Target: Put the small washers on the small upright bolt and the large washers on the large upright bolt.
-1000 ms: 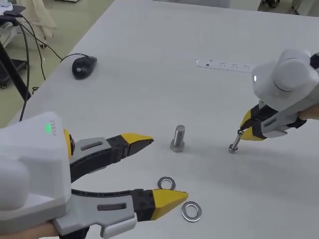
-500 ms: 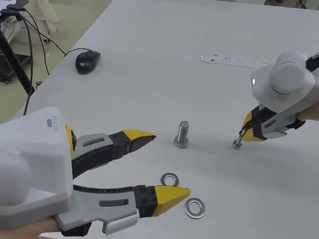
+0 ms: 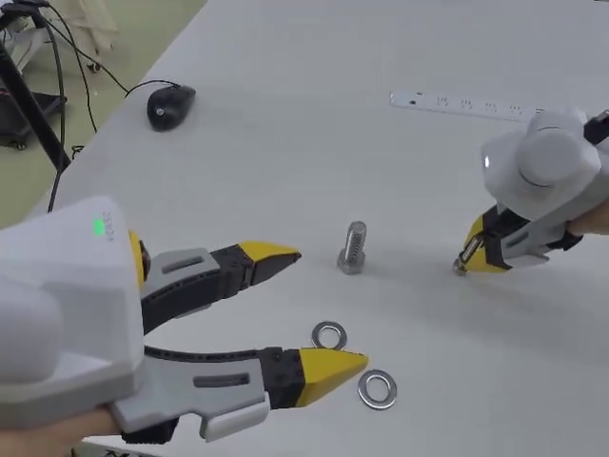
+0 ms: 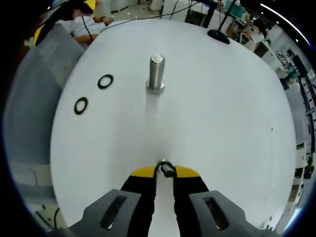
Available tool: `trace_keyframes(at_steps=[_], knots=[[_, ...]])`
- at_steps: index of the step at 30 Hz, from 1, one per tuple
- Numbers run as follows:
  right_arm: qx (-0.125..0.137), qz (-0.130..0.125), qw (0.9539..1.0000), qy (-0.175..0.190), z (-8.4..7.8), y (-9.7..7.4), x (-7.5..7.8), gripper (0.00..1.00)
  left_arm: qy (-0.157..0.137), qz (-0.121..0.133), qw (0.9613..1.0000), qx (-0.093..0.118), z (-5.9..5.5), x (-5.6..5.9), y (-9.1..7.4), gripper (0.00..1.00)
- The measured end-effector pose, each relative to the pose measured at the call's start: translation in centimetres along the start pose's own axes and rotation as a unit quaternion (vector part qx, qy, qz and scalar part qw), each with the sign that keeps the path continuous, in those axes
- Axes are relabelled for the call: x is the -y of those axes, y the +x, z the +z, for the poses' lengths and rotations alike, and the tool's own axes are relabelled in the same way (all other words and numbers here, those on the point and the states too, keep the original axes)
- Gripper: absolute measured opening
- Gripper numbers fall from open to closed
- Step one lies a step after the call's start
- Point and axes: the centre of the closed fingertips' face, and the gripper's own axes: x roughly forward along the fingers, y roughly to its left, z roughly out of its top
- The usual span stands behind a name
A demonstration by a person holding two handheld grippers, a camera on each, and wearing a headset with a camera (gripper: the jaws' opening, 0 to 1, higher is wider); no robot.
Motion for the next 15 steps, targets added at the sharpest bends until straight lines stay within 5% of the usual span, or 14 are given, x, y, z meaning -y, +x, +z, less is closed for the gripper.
trace_keyframes(at_steps=[15], knots=[[0.008,-0.01,0.9998,0.015,-0.8,-0.9,-0.1,0.17,0.004,0.001,1.0,-0.002,0.2,0.0,0.0,0.57]])
